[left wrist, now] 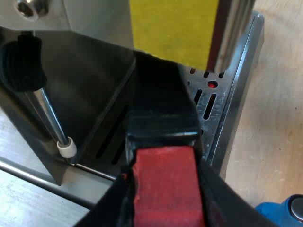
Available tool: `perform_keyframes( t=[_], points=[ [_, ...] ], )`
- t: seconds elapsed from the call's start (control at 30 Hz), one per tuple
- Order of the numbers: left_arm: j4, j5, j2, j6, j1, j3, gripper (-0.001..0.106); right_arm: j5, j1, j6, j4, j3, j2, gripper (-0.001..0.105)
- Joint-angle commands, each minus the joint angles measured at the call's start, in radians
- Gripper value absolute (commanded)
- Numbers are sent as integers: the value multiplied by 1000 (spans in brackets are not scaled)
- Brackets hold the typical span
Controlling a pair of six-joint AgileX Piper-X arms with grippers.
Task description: Put the handle in the coffee machine
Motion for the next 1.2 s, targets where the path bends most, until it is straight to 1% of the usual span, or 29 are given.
perform_keyframes(
  t=[0.03, 0.1, 0.13, 0.17, 0.23, 0.3, 0.33, 0.37, 0.47, 0.5, 0.53, 0.57, 0.6, 0.63, 0.67, 0.7, 0.73, 0.77, 0.8, 0.87, 0.93, 0.97, 1.0, 1.07, 1.1, 1.17, 1.2],
  points=[
    [14, 377, -30, 50, -11, -6, 0, -3, -22, 2, -73, 20, -3, 105],
    [14, 377, -30, 50, -11, -6, 0, -14, -35, -1, -126, 38, 2, 104],
    [14, 377, -30, 50, -11, -6, 0, -16, -43, -2, -150, 43, 11, 101],
    [14, 377, -30, 50, -11, -6, 0, -21, -50, -4, -169, 42, 26, 96],
    [14, 377, -30, 50, -11, -6, 0, -42, -59, -6, -197, 42, 50, 83],
    [14, 377, -30, 50, -11, -6, 0, -46, -69, -9, -237, 42, 85, 64],
    [14, 377, -30, 50, -11, -6, 0, -46, -70, -8, -241, 42, 95, 60],
    [14, 377, -30, 50, -11, -6, 0, -45, -76, -8, -259, 42, 113, 53],
    [14, 377, -30, 50, -11, -6, 0, -46, -87, -10, -293, 42, 148, 42],
    [14, 377, -30, 50, -11, -6, 0, -46, -87, -10, -293, 42, 148, 42],
    [14, 377, -30, 50, -11, -6, 0, -46, -94, -18, -315, 42, 164, 38],
    [14, 377, -30, 50, -11, -6, 0, -46, -97, -29, -327, 42, 172, 37],
    [14, 377, -30, 50, -11, -6, 0, -46, -107, -101, -379, 42, 197, 33],
    [14, 377, -30, 50, -11, -6, 0, -46, -115, -146, -414, 42, 209, 32],
    [10, 377, -30, 50, -11, -6, 0, -46, -123, -207, -468, 42, 225, 32],
    [9, 377, -30, 50, -11, -6, 0, -46, -127, -241, -498, 42, 231, 32],
    [10, 377, -30, 50, -11, -6, 0, -46, -134, -297, -563, 42, 247, 32],
    [10, 377, -30, 50, -11, -6, 0, -48, -143, -336, -628, 42, 265, 32],
    [10, 377, -30, 50, -11, -6, 0, -48, -148, -349, -649, 42, 273, 32],
    [10, 377, -30, 50, -11, -6, 0, -48, -164, -400, -746, 42, 301, 32],
    [10, 377, -30, 50, -11, -6, 0, -52, -169, -416, -774, 42, 309, 32],
    [10, 377, -30, 50, -11, -6, 0, -63, -187, -441, -841, 42, 329, 32],
    [10, 377, -30, 50, -11, -6, 0, -63, -189, -450, -859, 42, 332, 32],
    [10, 377, -30, 50, -11, -6, 0, -74, -204, -513, -940, 42, 347, 32],
    [10, 377, -30, 50, -11, -6, 0, -96, -209, -532, -965, 42, 352, 32],
    [10, 377, -30, 50, -11, -6, 0, -188, -224, -615, -1051, 42, 360, 32],
    [10, 377, -30, 50, -11, -6, 0, -206, -228, -639, -1072, 42, 360, 32]
  ],
)
